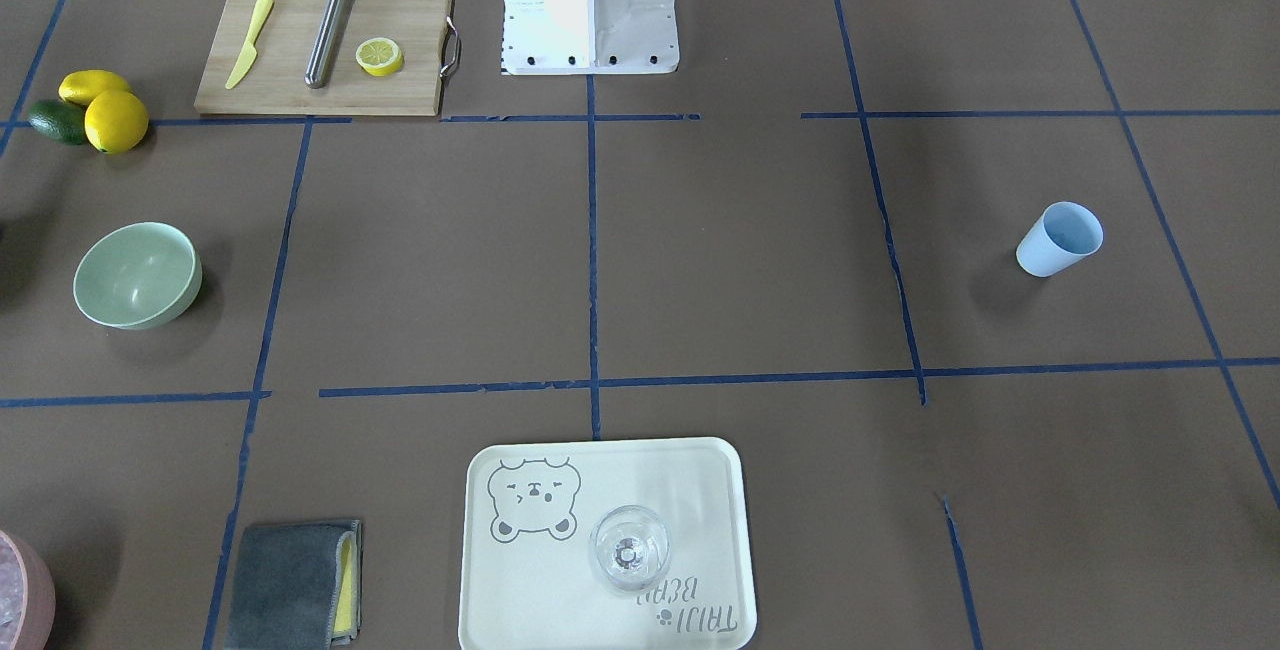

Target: Pour ice into bowl

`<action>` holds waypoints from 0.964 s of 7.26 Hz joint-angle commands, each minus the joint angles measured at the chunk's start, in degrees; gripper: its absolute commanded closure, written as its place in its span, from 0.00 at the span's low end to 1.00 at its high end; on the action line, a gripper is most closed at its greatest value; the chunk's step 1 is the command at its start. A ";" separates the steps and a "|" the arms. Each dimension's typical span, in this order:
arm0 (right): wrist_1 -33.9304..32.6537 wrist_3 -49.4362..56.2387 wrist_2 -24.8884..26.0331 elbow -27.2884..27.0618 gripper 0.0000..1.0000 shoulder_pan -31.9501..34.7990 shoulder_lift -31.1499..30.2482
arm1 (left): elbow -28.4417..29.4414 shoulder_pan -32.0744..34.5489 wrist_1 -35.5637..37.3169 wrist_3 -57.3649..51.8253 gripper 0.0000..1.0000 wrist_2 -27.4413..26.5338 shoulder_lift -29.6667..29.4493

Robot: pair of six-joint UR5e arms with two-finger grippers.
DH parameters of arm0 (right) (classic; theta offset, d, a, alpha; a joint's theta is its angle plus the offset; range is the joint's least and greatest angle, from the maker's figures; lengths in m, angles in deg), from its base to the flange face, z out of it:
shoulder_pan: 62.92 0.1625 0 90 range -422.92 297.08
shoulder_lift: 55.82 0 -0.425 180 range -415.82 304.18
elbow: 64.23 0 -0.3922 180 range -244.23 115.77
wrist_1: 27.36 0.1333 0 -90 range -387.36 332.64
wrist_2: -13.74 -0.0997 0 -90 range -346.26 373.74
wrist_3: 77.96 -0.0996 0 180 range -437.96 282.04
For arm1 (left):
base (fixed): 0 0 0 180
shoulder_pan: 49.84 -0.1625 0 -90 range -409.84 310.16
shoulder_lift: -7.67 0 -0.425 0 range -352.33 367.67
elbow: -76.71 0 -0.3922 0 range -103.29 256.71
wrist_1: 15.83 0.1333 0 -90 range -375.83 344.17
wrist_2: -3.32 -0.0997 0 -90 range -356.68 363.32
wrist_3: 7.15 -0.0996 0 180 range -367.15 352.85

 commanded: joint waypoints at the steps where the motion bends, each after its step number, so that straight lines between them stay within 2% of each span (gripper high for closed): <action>1: 0.05 -0.54 0.39 -0.17 0.00 0.00 -0.01 | -0.54 0.01 -0.09 -0.09 0.00 0.00 0.00; 3: 0.14 -0.72 0.13 -0.35 0.00 0.00 -0.19 | -1.42 -0.17 -3.32 -0.44 0.00 -0.09 -0.79; 5: 0.23 -1.86 -0.22 -0.87 0.00 -0.08 0.34 | -5.71 -0.25 -8.34 -0.18 0.00 -0.09 -1.75; 6: 0.14 -3.78 -2.22 0.17 0.00 -0.52 0.52 | -8.35 -0.43 -10.36 0.35 0.00 -0.09 -1.67; 7: 1.70 -3.80 -7.81 1.14 0.00 -0.52 0.34 | -10.81 -0.95 -10.81 2.01 0.00 0.00 -1.50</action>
